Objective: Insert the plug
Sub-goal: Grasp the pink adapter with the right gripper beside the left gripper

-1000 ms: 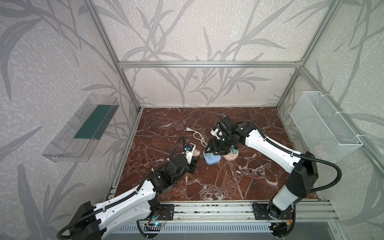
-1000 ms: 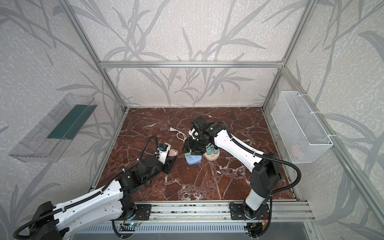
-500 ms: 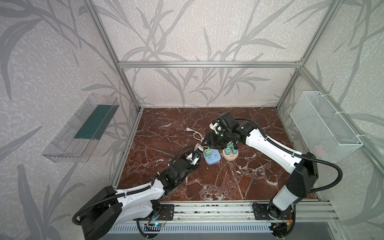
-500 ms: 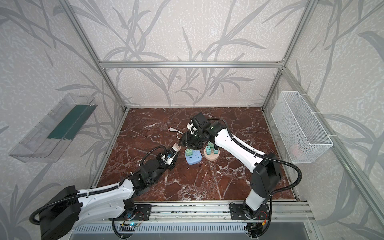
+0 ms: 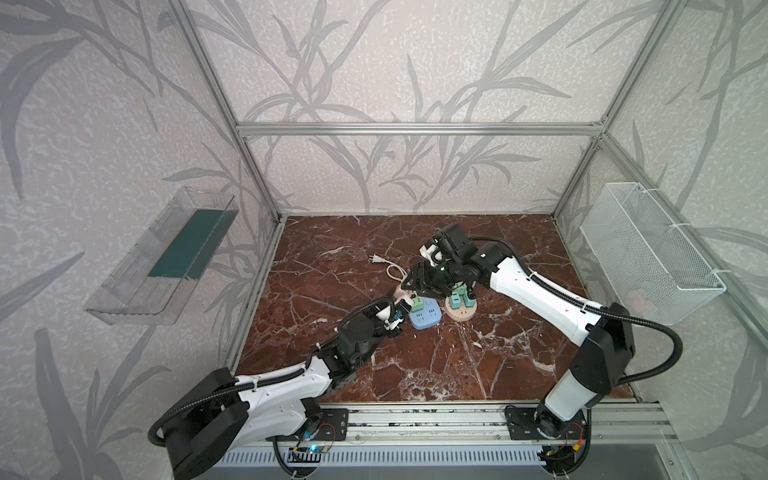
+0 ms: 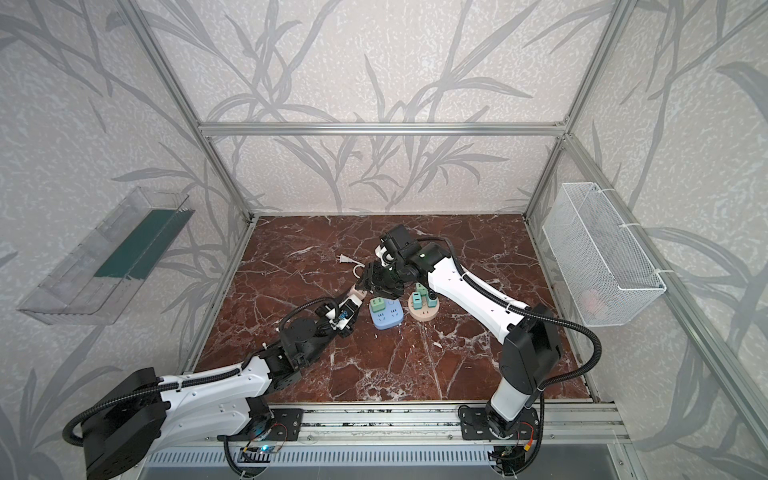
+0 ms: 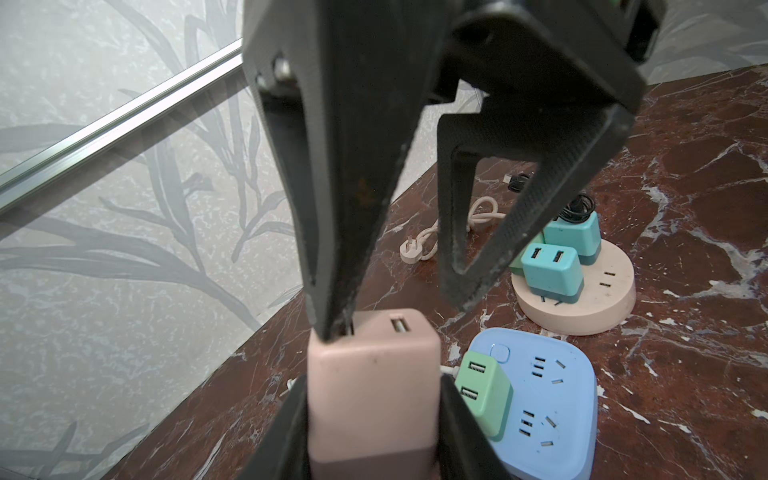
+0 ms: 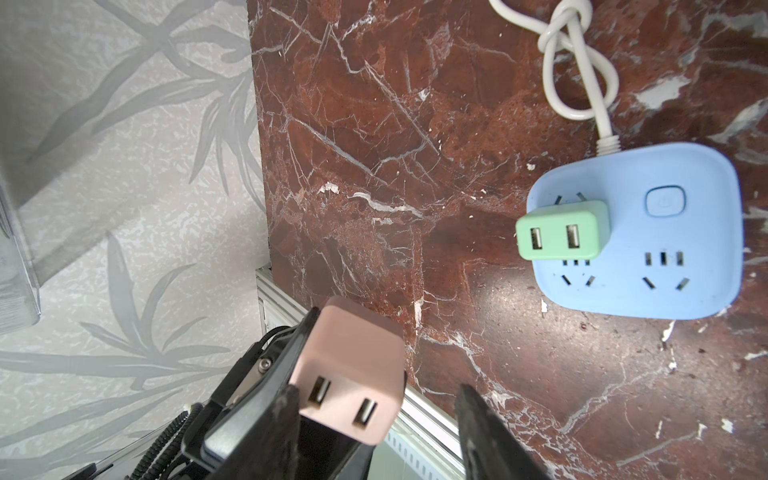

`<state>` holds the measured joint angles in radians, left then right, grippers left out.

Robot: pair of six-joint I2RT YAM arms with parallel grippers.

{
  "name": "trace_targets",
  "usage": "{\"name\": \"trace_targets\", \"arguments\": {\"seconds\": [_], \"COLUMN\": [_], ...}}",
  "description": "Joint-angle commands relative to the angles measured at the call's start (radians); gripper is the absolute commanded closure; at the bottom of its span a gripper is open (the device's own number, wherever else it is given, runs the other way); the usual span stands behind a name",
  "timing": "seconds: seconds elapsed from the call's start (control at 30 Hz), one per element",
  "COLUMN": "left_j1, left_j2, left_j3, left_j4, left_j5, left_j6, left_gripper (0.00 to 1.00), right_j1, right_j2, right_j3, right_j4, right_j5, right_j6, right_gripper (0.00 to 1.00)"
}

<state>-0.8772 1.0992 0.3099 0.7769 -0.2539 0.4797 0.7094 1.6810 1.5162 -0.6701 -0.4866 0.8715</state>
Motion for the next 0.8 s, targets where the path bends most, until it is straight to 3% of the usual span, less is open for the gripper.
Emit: {"name": "trace_targets", "arguments": {"seconds": [0.0,0.77], "left_j1": [-0.003,-0.018], "left_j2": [-0.002,0.033], "left_j3": [0.023,0.029], "left_j4": [0.046,0.041], "left_j5": [0.024,-0.042], "left_j6": [0.034,0.082], "left_gripper": [1.00,1.00], "right_j1": [-0.004,0.023], "right_j2": [0.018,0.078], "right_j3": [-0.006,0.011], "right_j4": [0.016,0.048], "right_j5": [0.010,-0.018], "right_j6": [0.023,0.064], "right_gripper": [0.40,0.44]}}
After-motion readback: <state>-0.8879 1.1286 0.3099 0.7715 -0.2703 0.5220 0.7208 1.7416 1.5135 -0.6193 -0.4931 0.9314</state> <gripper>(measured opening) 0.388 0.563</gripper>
